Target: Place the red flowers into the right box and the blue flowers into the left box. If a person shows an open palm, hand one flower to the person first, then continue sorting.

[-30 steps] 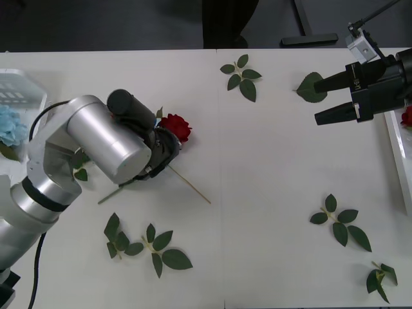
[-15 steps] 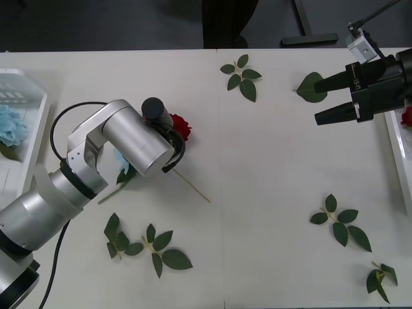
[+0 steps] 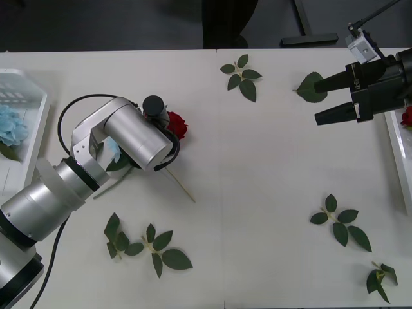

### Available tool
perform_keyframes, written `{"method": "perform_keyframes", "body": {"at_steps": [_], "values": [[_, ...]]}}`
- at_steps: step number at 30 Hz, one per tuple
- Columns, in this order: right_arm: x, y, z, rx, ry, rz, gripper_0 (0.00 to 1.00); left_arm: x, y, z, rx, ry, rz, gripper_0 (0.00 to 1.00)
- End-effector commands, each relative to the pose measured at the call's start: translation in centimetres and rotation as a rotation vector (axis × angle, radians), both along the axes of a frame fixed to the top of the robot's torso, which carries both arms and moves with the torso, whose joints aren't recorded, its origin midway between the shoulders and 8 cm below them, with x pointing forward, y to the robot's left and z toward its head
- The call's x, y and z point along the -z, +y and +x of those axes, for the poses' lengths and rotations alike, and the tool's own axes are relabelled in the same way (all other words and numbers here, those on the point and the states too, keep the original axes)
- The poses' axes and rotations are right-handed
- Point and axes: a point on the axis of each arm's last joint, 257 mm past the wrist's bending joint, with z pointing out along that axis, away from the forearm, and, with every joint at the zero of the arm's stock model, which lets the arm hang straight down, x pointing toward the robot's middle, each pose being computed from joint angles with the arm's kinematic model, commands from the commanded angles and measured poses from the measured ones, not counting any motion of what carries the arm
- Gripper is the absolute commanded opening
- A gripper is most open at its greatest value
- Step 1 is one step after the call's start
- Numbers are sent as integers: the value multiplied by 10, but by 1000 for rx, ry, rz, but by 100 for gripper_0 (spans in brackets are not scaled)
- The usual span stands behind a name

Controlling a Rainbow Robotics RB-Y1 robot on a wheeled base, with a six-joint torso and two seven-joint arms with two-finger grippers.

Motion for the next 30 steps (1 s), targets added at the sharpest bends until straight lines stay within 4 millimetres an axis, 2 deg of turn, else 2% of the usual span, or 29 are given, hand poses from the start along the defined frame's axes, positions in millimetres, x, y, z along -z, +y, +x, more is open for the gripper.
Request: {"method": "perform_keyframes", "body": {"at_steps": [1,2,3,4,6,8,30], "values": [[-9,-5,2,4,-28,0,100,-16,-23,13,20,-53,-15,100],[-9,-5,2,4,-28,0,100,-16,-23,14,22,-56,-17,100],[-9,-5,2,4,-28,0,100,-15,-22,15,23,-56,-16,82],[-9,-5,2,4,-28,0,100,-14,-22,15,25,-56,-15,71],[-9,-5,2,4,-28,0,100,-12,-23,14,29,-53,-11,28],[-9,-5,2,4,-28,0,100,-11,-23,13,31,-51,-10,1],[-9,-5,2,4,-28,0,100,-14,-14,16,37,-60,22,0]]}}
